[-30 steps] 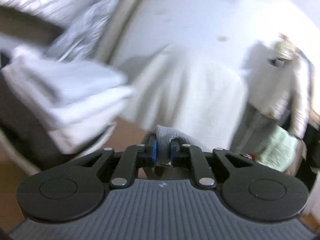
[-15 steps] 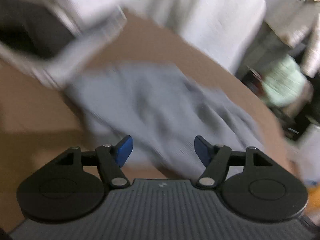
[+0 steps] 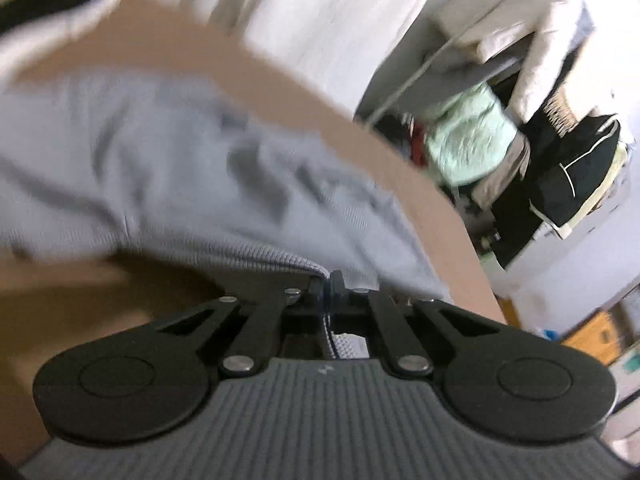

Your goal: Fold clothes

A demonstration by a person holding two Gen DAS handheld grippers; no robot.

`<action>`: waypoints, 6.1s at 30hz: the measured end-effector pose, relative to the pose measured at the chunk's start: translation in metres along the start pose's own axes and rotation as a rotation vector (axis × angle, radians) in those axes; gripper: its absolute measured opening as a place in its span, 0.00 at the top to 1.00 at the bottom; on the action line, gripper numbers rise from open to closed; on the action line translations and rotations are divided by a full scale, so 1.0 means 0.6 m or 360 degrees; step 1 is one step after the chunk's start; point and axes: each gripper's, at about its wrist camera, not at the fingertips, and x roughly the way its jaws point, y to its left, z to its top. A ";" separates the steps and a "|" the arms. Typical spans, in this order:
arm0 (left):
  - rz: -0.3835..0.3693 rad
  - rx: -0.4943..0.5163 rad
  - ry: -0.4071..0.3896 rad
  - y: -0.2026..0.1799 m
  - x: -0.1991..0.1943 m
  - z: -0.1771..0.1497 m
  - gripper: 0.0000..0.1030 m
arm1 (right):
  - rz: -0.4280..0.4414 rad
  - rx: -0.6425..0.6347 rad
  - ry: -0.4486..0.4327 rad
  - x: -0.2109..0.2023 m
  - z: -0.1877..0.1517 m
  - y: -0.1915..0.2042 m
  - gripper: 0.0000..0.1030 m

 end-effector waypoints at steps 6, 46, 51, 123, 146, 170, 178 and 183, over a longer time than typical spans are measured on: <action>0.0237 0.0188 -0.0433 0.005 -0.092 0.064 0.98 | -0.0111 0.0117 0.0027 0.001 -0.016 -0.024 0.73; 0.0627 0.0095 0.0610 0.120 -0.015 -0.027 0.15 | -0.0461 0.0418 -0.0056 0.101 -0.020 -0.068 0.21; 0.0659 0.0157 0.0558 0.108 -0.002 -0.038 0.39 | -0.0487 0.0396 -0.0073 0.110 -0.022 -0.058 0.16; 0.0388 0.0179 -0.0027 -0.068 -0.369 -0.091 0.92 | -0.1169 -0.0100 -0.0617 -0.293 0.050 -0.005 0.98; 0.0943 0.0162 0.0197 0.055 -0.171 0.097 0.31 | -0.0346 0.0129 0.0016 -0.164 0.140 -0.151 0.40; 0.0884 -0.0133 0.0054 0.265 0.054 0.119 0.00 | -0.0249 0.0792 0.0001 0.004 0.083 -0.531 0.26; 0.0590 -0.0301 0.0022 0.291 0.045 0.122 0.93 | -0.0326 0.0722 -0.0104 0.035 0.075 -0.511 0.76; 0.0687 0.0048 -0.0091 0.227 0.043 0.119 0.94 | -0.0560 0.0535 -0.0177 0.031 0.075 -0.495 0.96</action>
